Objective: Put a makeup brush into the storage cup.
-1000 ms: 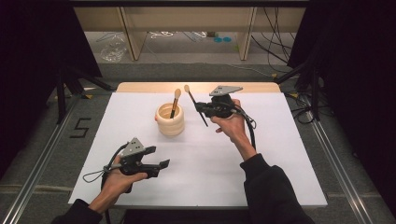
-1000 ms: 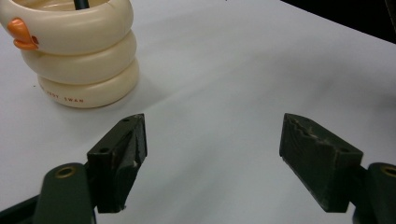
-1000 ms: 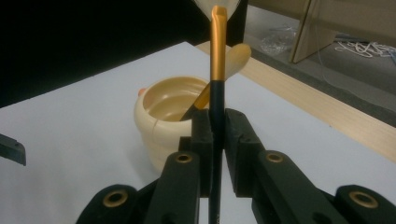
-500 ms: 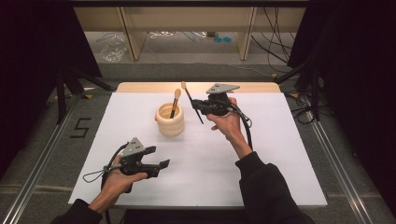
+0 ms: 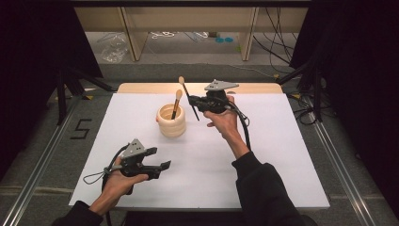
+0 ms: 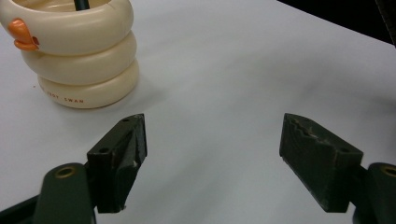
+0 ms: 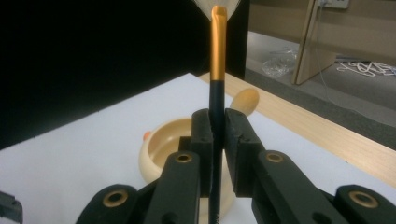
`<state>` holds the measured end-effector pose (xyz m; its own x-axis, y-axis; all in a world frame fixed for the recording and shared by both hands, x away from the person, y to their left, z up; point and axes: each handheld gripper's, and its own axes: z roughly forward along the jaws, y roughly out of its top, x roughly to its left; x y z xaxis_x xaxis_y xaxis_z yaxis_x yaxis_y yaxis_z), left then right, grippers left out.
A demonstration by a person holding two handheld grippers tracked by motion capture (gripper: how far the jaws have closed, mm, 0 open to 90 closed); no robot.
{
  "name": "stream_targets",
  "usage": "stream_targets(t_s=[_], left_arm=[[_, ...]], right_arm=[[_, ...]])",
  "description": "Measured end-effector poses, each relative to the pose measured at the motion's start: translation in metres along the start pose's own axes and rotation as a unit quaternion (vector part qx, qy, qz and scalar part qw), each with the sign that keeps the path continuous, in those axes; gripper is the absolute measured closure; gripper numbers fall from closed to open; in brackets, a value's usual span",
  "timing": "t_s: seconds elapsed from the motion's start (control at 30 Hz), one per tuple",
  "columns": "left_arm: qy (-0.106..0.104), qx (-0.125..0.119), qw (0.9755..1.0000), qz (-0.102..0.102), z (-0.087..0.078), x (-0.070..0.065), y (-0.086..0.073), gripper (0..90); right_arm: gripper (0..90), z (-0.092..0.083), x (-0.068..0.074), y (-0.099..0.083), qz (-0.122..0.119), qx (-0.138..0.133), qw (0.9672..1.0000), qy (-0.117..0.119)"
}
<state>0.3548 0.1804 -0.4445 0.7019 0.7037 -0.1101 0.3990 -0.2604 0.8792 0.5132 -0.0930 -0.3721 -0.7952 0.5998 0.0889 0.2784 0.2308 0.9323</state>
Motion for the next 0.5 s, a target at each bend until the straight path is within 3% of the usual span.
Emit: stream_targets(t_s=[0.1, 0.17, 0.4, 0.43, 0.47, 0.5], left_arm=[[0.006, 0.0, 1.0, 0.005, 0.0, 0.001, 0.0, 23.2], [-0.003, 0.003, 0.9999, -0.015, 0.0, -0.002, -0.001, 23.2], [-0.008, 0.006, 0.9998, -0.019, 0.0, -0.002, -0.001, 23.2], [0.061, -0.006, 0.9906, 0.123, -0.003, 0.017, 0.007, 23.2], [0.039, 0.002, 0.9874, 0.154, -0.003, 0.02, 0.009, 23.2], [-0.009, 0.004, 0.9998, -0.015, 0.0, -0.002, 0.0, 23.2]], right_arm=[[83.4, 0.003, -0.001, 0.0, 0.013, -0.009, 0.9999, 0.003], [83.4, 0.005, -0.002, -0.001, 0.015, -0.011, 0.9998, 0.007], [83.3, 0.01, -0.004, 0.0, 0.021, -0.022, 0.9995, 0.008], [83.4, 0.012, -0.003, 0.001, 0.022, -0.022, 0.9995, 0.008], [83.4, 0.013, -0.003, 0.002, 0.023, -0.024, 0.9994, 0.01], [83.4, 0.014, -0.002, 0.003, 0.02, -0.024, 0.9994, 0.011]])
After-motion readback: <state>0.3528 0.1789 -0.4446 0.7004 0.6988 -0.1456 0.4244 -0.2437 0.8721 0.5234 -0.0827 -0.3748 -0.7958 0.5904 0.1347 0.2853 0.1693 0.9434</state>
